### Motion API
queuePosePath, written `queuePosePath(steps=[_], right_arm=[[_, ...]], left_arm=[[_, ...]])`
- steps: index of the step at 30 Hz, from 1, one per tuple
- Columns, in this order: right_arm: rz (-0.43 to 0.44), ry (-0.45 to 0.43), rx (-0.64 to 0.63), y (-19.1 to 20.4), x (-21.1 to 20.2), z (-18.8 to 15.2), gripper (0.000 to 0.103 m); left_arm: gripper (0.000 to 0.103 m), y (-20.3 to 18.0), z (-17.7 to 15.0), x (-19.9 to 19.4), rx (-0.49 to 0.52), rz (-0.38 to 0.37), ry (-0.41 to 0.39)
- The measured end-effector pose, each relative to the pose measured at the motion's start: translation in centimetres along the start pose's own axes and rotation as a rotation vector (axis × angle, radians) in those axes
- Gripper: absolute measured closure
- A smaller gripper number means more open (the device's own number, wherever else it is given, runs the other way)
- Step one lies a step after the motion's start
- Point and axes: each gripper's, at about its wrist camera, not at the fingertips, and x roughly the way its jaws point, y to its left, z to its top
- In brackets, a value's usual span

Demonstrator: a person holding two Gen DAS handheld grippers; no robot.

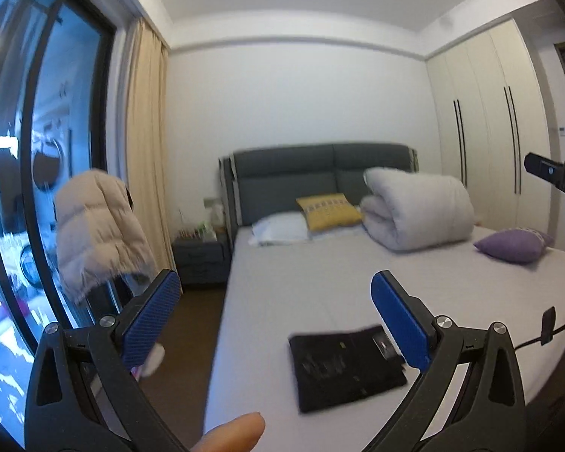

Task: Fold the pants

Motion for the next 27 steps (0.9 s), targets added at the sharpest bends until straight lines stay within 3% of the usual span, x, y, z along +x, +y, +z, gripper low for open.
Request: queuePosePath(steps=[8,12,16,21,27], right_arm=[[-0.015,0.184,-0.045,1.9,1.5,-4.1,0.000],[-0.027,0.296,-0.034,2.0,2.9,-7.1,0.000],[-0.037,0.373,-0.041,1.8,3.7,-9.6,0.000],[-0.064,0.429,-0.070,1.9,4.1,-11.1,0.000],[-0.060,0.492,-0.074,1.8,4.6,-12.7,0.000]], left_arm=[[0.000,-0.5,-4.5,2.5,-0.072,-0.072,0.195],[0.000,-0.8,-7.0,5.5,-0.057,-0.037,0.297],[0.000,-1.1,-8.9,6.9,-0.067,-0.051,0.327],[0.000,-2.0,-11.9,10.8,-0.029,0.012,0.430],[0.000,-2.8,-14.9,14.6,-0.049,0.000,0.531]])
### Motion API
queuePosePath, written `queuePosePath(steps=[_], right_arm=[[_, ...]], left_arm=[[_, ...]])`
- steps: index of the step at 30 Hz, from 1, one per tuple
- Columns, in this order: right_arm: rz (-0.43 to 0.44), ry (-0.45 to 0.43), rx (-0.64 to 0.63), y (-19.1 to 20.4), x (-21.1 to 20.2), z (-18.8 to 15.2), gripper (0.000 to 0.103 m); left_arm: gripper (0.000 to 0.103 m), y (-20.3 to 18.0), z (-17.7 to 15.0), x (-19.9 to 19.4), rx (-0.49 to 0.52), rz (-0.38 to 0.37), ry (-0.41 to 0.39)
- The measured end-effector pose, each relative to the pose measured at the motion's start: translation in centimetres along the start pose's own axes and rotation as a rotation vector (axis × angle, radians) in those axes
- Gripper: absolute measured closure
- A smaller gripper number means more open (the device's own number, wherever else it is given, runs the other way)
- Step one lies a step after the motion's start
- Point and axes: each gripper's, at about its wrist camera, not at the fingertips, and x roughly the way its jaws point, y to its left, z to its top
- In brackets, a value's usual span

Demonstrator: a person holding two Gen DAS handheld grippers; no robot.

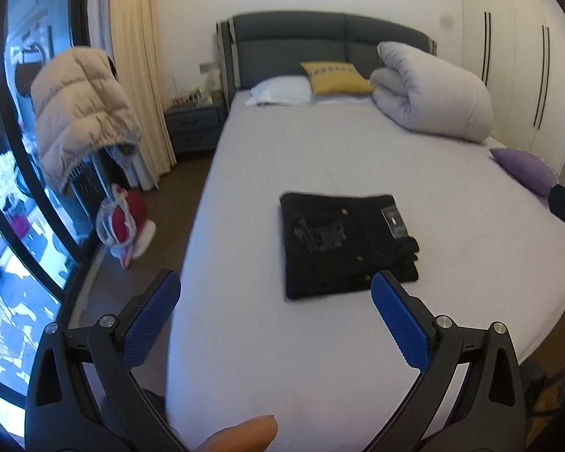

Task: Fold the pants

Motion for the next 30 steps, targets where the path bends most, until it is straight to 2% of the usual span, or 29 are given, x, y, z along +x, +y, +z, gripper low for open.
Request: queuePosePath(steps=[11,30], right_arm=[[-0.009,0.098,-0.025,0.3,2.0,-1.8,0.000],[-0.002,0.190,-0.034,0.8,3.7,-3.1,0.000]], left_arm=[[0.000,-1.4,-1.7,5.2,-0.015,-0.013,0.080],[0.000,-1.4,-3.2,6.3,-0.037,-0.006,0.129]])
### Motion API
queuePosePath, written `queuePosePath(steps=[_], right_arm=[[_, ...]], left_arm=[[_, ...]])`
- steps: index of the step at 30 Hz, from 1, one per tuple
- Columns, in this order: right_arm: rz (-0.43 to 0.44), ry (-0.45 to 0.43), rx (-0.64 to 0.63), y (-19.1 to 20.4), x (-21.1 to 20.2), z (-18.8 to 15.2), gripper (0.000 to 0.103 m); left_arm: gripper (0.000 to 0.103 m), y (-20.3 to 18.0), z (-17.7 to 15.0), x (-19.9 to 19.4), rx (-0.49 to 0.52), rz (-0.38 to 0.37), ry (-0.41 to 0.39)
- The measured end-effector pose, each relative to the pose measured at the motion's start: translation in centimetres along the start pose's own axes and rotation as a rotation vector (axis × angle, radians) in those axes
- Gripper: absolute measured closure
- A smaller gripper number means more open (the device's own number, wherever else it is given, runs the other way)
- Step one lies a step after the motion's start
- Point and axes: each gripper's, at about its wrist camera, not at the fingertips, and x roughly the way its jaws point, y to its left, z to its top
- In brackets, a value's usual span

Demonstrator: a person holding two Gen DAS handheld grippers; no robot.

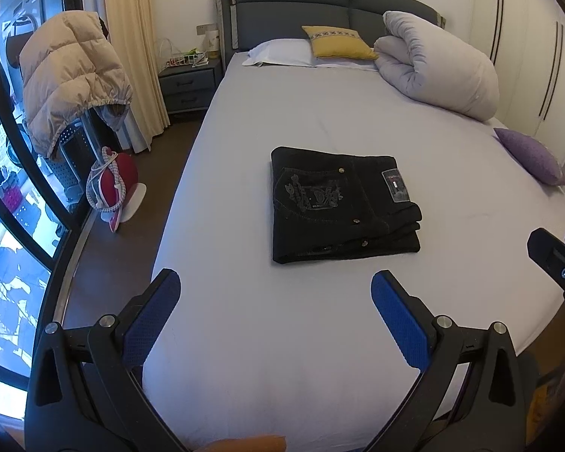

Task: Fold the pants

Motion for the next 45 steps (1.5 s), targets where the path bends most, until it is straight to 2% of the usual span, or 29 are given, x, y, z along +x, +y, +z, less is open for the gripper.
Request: queuePosePath(steps=[45], right_arm=[[0.002,0.037,-0.006,0.0,0.9,-1.2,0.000]], left_arm=[[0.000,0.7,-0.6,1.5,-0.016,-0.002,0.036]])
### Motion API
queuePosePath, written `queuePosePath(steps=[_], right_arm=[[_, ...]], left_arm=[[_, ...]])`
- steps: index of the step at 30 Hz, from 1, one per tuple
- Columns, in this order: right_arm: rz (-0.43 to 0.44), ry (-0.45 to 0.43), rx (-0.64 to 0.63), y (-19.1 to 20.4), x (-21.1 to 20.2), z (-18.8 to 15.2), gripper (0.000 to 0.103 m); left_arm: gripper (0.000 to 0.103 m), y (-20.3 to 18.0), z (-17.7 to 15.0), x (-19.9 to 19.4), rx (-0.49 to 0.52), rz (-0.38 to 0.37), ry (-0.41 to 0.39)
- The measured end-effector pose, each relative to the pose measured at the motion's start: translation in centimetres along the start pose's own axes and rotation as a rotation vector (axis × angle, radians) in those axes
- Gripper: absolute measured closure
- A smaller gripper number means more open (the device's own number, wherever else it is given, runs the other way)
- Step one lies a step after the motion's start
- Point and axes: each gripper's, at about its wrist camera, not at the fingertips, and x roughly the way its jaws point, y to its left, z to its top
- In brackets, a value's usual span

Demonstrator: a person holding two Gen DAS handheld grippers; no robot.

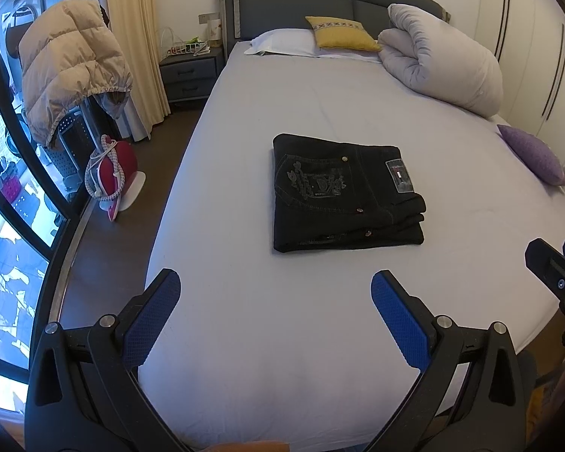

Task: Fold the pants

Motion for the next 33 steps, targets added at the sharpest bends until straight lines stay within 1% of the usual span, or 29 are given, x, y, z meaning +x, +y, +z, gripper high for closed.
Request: queuePosePath(steps=[15,27,33], right_arm=[[0.001,0.006,-0.002,-0.1,0.3,0.0,0.000],[0.007,0.019,-0.003,-0.3,0.9,-1.0,0.000],[0.010,0.027,-0.003,-0.5,1.0,-0.9,0.000]], left_arm=[[0.000,0.1,-0.2,0.2,-0.004,-0.005,0.007],[0.000,0.4,-0.5,0.7,-0.011,-0.006,0.020],[0.000,0.5,-0.5,0.6,-0.015,-0.012,0.014]])
